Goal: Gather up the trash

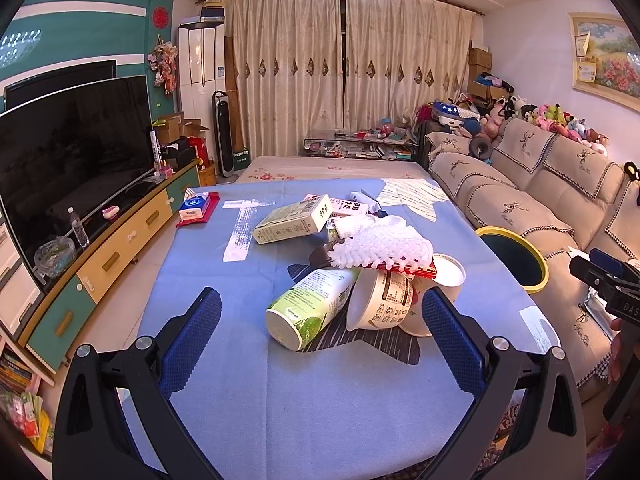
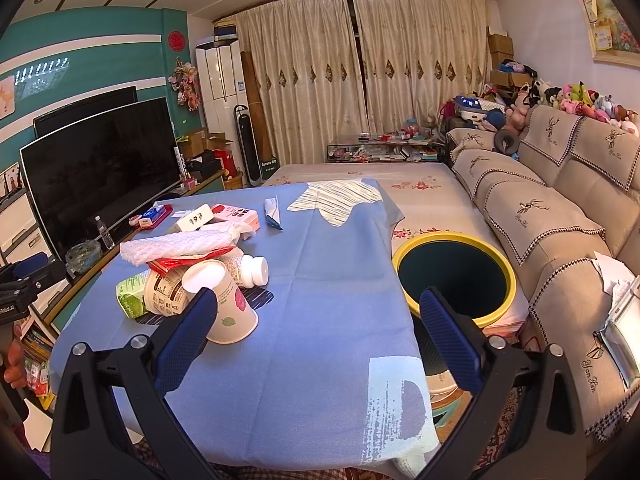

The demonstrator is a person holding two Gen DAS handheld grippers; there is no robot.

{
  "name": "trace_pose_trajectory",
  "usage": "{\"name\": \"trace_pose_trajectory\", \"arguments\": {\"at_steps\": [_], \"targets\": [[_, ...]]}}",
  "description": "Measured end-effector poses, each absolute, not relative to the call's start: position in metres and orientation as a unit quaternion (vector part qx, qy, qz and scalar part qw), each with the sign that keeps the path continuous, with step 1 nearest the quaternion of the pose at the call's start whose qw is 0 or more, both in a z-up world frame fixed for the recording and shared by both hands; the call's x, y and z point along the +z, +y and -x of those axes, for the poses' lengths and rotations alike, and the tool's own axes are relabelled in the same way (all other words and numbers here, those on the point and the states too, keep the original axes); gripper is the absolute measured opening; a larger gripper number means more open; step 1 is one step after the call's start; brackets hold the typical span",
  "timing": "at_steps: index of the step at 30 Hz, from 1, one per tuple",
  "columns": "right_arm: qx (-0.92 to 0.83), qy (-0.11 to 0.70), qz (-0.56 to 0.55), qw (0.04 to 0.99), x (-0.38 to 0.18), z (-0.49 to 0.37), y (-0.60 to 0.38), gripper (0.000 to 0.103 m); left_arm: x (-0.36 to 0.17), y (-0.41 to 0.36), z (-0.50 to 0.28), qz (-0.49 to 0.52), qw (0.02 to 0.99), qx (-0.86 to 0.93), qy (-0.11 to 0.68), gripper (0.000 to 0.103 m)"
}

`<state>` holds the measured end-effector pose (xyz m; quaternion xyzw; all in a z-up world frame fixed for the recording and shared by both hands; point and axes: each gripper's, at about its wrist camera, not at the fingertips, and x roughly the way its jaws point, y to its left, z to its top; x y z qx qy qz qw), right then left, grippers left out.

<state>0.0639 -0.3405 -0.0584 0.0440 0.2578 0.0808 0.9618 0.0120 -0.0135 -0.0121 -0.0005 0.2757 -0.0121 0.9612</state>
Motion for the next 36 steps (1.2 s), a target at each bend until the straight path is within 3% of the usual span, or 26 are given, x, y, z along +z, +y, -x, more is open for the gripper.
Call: {"name": "trace_pose_trajectory", "arguments": {"at_steps": [36], "targets": [[0.091, 0.281, -0.045, 0.954, -0.074, -0.075, -0.338, 0.096, -0.025, -0.014, -0.021, 0.006, 0.957, -0.015, 0.291, 0.099]]}}
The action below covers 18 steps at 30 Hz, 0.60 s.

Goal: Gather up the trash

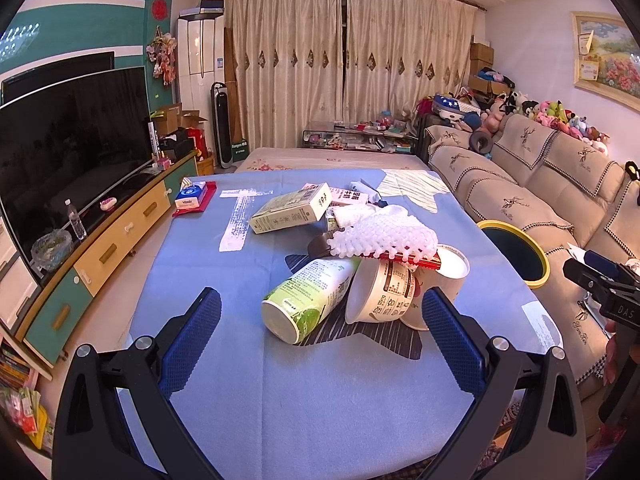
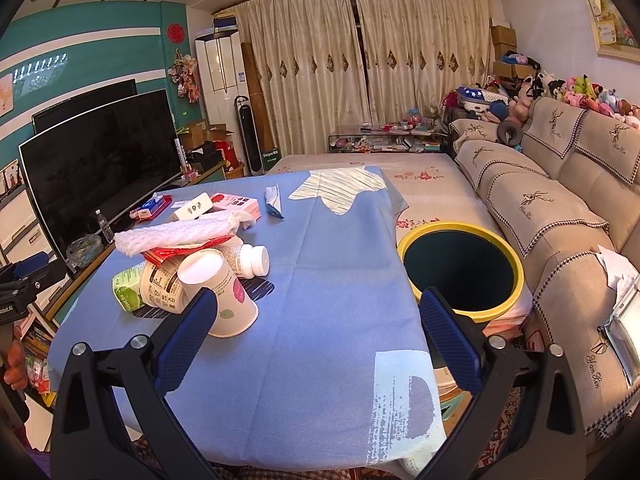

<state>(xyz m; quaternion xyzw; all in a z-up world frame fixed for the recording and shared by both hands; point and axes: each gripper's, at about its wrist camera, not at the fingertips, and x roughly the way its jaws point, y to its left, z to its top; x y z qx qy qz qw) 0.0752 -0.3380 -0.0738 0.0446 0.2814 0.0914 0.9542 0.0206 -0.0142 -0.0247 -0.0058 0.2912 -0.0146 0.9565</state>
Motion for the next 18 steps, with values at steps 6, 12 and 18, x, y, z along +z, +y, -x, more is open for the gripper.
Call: {"name": "trace_pose_trajectory", "arguments": {"at_steps": [6, 12, 18], "targets": [[0.123, 0.304, -0.023, 0.944, -0.089, -0.094, -0.310, 0.096, -0.035, -0.014, -0.028, 0.011, 0.953, -0.020, 0.301, 0.099], [0.170, 0.328, -0.011, 0.929, -0.107, -0.120, -0.274, 0.096, -0.048, -0.011, -0.036, 0.022, 0.950, -0.029, 0.310, 0.099], [0.191, 0.336, 0.010, 0.922, -0.114, -0.142, -0.243, 0.096, -0.058, -0.006, -0.040, 0.030, 0.949, -0.027, 0.312, 0.099]]}}
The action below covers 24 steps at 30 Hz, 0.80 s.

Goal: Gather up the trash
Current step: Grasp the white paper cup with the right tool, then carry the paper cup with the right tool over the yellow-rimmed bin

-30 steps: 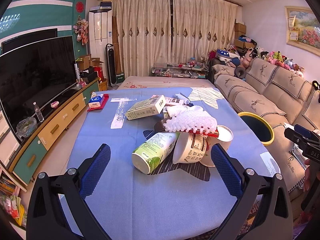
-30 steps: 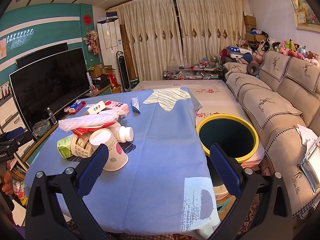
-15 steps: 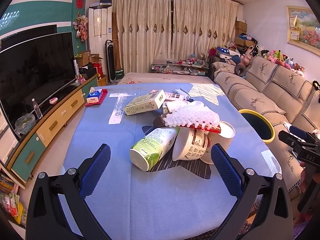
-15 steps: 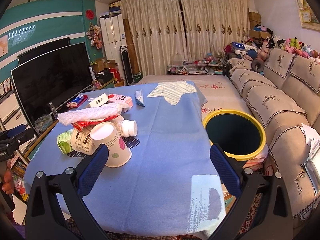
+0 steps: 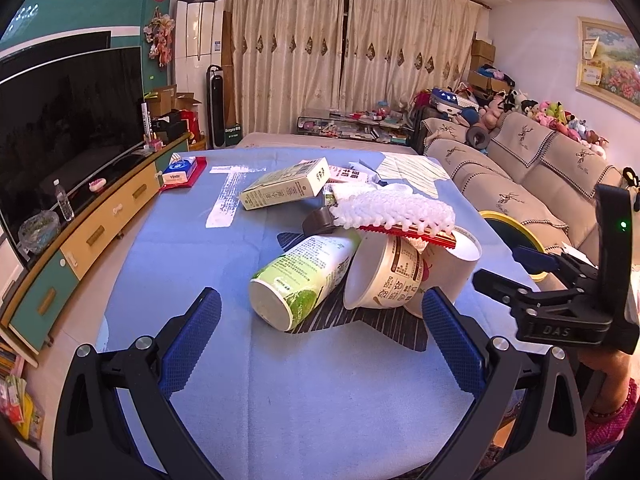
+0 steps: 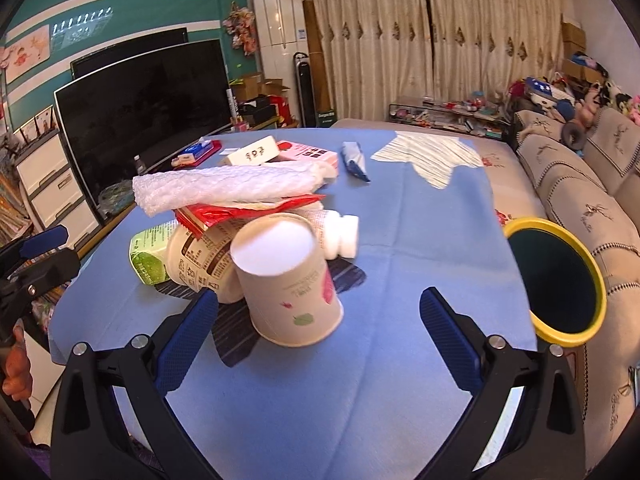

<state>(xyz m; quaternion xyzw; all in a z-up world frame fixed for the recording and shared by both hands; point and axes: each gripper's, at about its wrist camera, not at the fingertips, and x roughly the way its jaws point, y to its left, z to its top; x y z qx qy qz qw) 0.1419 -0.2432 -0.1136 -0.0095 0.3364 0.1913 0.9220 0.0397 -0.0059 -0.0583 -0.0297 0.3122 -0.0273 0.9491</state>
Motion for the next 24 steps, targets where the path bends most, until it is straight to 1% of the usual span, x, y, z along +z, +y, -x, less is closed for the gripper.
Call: {"name": "trace_pose_trajectory", "arguments": {"at_steps": [2, 6, 11, 12, 13, 14, 24], "targets": [[0.190, 0.344, 0.015, 0.919, -0.117, -0.151, -0.235, 0.095, -0.061, -0.003, -0.042, 0.032, 0.949, -0.025, 0.314, 0.099], [0.187, 0.354, 0.015, 0.916, -0.123, -0.165, -0.226, 0.088, -0.068, 0.001, -0.045, 0.036, 0.947, -0.023, 0.318, 0.099], [0.191, 0.358, 0.014, 0.914, -0.127, -0.174, -0.220, 0.085, -0.074, 0.002, -0.049, 0.032, 0.947, -0.020, 0.319, 0.099], [0.192, 0.358, 0.014, 0.914, -0.127, -0.173, -0.220, 0.076, -0.075, 0.002, -0.050, 0.032, 0.947, -0.020, 0.319, 0.099], [0.194, 0.360, 0.014, 0.912, -0.128, -0.175, -0.220, 0.069, -0.075, 0.002, -0.049, 0.032, 0.947, -0.021, 0.319, 0.099], [0.196, 0.362, 0.012, 0.911, -0.128, -0.175, -0.220, 0.058, -0.076, 0.002, -0.050, 0.033, 0.947, -0.021, 0.320, 0.099], [0.215, 0.381, 0.001, 0.899, -0.124, -0.164, -0.241, 0.057, -0.087, 0.003, -0.057, 0.044, 0.942, -0.029, 0.331, 0.099]]}}
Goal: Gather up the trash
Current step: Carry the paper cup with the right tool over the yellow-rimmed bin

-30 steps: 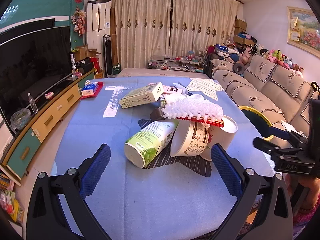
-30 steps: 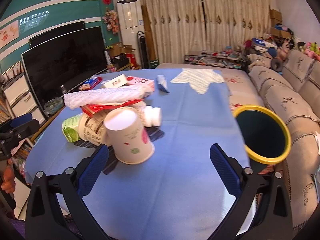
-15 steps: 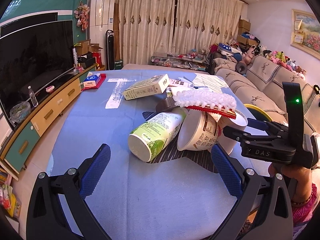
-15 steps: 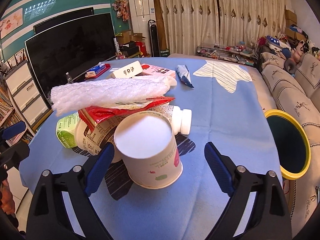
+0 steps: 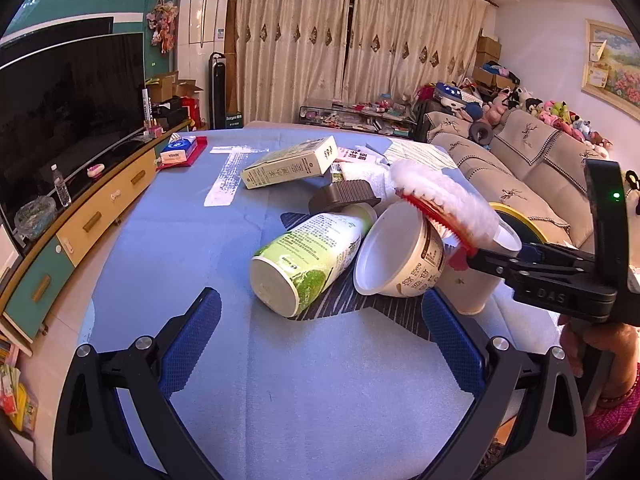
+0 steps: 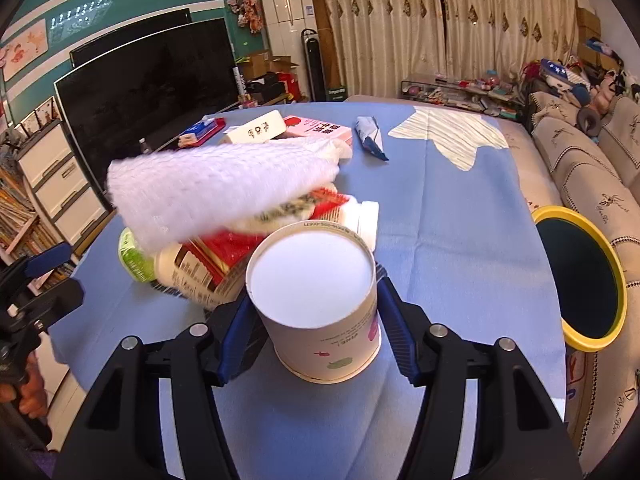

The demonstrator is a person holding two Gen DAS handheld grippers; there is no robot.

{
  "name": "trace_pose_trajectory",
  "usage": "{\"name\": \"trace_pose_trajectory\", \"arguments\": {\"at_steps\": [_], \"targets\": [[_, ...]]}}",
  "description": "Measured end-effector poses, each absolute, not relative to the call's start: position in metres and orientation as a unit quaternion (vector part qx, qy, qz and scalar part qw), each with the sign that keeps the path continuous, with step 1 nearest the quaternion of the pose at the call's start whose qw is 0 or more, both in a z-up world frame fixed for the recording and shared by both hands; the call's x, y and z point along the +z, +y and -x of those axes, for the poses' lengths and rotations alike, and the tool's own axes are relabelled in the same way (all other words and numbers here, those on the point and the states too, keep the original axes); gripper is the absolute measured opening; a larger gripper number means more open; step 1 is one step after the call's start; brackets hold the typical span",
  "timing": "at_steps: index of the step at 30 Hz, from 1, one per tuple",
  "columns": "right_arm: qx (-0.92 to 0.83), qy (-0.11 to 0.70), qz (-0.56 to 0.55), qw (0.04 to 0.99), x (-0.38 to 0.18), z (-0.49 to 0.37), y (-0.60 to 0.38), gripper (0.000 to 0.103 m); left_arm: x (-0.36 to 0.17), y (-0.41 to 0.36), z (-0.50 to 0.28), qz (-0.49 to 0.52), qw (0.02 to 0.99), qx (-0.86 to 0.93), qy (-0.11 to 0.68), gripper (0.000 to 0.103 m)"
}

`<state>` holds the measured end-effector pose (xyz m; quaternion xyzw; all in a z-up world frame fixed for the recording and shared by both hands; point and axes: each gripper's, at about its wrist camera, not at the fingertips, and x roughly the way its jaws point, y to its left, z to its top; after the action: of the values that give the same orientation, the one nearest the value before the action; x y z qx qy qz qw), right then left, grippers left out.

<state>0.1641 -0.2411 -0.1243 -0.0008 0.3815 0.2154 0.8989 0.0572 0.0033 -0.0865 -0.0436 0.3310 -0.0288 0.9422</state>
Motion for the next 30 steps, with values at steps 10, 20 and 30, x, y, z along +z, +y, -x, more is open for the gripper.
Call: {"name": "trace_pose_trajectory", "arguments": {"at_steps": [10, 20, 30], "targets": [[0.186, 0.368, -0.006, 0.911, -0.109, -0.149, -0.278, 0.057, -0.089, -0.004, -0.060, 0.040, 0.942, -0.039, 0.331, 0.099], [0.172, 0.349, -0.015, 0.921, -0.100, -0.156, -0.297, 0.057, -0.091, -0.014, -0.067, 0.030, 0.942, -0.047, 0.331, 0.099], [0.062, 0.313, -0.055, 0.946, -0.083, -0.180, -0.390, 0.057, -0.093, -0.024, -0.080, 0.027, 0.942, -0.063, 0.329, 0.099]]}}
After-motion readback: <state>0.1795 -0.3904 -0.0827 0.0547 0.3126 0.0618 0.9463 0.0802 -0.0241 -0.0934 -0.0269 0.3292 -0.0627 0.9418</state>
